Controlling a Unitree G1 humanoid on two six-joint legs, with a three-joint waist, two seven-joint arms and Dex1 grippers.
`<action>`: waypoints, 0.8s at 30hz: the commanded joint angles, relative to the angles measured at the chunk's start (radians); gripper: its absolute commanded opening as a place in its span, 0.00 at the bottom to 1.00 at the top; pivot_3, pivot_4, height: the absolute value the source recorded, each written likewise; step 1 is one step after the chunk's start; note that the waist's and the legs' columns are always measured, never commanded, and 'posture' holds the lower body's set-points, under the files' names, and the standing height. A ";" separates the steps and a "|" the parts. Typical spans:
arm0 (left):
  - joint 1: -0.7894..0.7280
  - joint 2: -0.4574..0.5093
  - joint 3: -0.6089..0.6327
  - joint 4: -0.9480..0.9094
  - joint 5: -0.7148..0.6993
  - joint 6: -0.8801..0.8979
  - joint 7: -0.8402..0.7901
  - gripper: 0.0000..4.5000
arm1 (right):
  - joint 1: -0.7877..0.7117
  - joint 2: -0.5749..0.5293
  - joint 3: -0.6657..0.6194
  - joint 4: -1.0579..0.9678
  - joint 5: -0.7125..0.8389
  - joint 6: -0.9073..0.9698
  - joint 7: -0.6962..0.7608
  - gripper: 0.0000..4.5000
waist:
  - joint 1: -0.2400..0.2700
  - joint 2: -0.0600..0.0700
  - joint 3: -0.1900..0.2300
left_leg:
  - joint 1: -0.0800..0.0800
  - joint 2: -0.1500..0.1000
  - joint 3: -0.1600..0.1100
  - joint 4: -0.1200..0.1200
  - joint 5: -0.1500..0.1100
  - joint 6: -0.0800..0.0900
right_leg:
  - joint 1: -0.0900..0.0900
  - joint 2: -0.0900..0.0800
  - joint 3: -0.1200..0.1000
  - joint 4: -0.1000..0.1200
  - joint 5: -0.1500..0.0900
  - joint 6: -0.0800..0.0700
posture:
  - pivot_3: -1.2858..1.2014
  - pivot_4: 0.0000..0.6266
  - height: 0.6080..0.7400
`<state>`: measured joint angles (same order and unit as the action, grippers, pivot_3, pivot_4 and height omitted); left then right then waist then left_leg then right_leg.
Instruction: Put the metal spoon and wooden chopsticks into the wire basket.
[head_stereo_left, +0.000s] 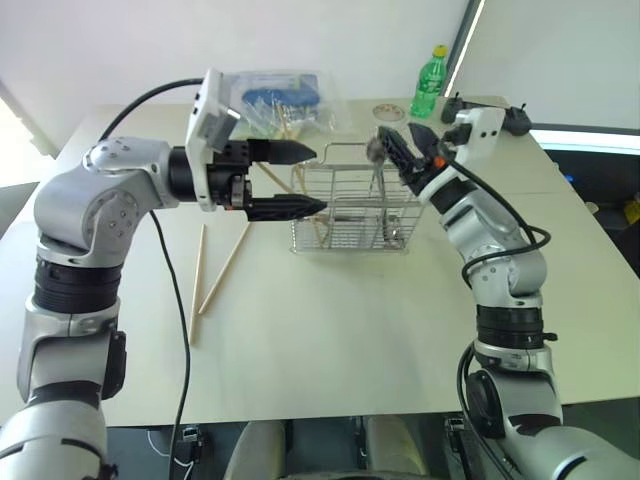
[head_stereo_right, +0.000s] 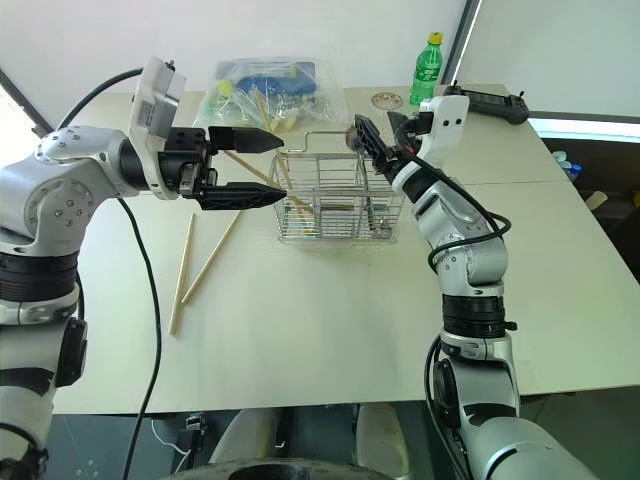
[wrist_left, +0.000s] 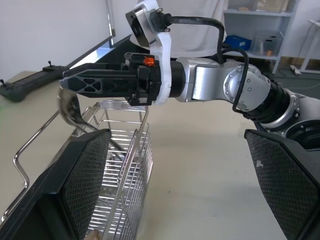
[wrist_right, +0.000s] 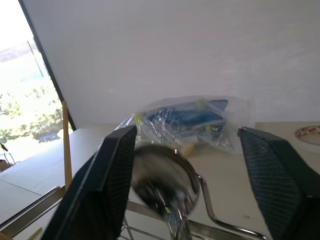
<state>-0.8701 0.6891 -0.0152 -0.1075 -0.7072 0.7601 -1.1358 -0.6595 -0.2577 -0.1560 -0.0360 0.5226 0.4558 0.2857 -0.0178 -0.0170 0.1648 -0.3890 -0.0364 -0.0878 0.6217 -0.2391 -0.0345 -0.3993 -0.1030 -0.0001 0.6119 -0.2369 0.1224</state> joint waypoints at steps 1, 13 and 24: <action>-0.032 0.006 0.026 0.005 0.004 -0.016 -0.002 1.00 | -0.007 -0.030 -0.052 -0.055 0.017 0.016 -0.010 0.93 | 0.001 0.000 0.000 | 0.000 0.000 0.000 0.000 0.000 0.000 | 0.000 0.000 0.000 0.000 0.000 0.000 | 0.52 0.24 0.86; -0.037 0.028 0.028 0.041 0.039 -0.030 -0.029 1.00 | 0.048 -0.373 -0.167 -0.275 0.213 0.278 0.198 0.93 | 0.004 0.000 0.000 | -0.001 0.000 0.000 -0.001 0.000 0.000 | 0.000 0.000 0.000 -0.002 0.000 0.000 | 0.52 0.24 0.86; -0.023 0.189 0.080 0.252 0.213 0.027 0.173 1.00 | 0.251 -0.782 -0.390 -0.522 0.538 0.502 0.489 0.93 | 0.003 -0.002 0.002 | 0.001 0.002 0.001 0.000 -0.001 0.002 | 0.001 0.001 0.000 -0.003 -0.003 -0.004 | 0.52 0.24 0.86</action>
<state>-0.8774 0.8571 0.0571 0.1114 -0.5522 0.7681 -1.0311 -0.4150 -1.0316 -0.5043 -0.5134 1.0137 0.9520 0.7814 -0.0144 -0.0189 0.1668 -0.3882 -0.0339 -0.0868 0.6216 -0.2401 -0.0328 -0.3974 -0.1025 -0.0004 0.6084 -0.2403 0.1185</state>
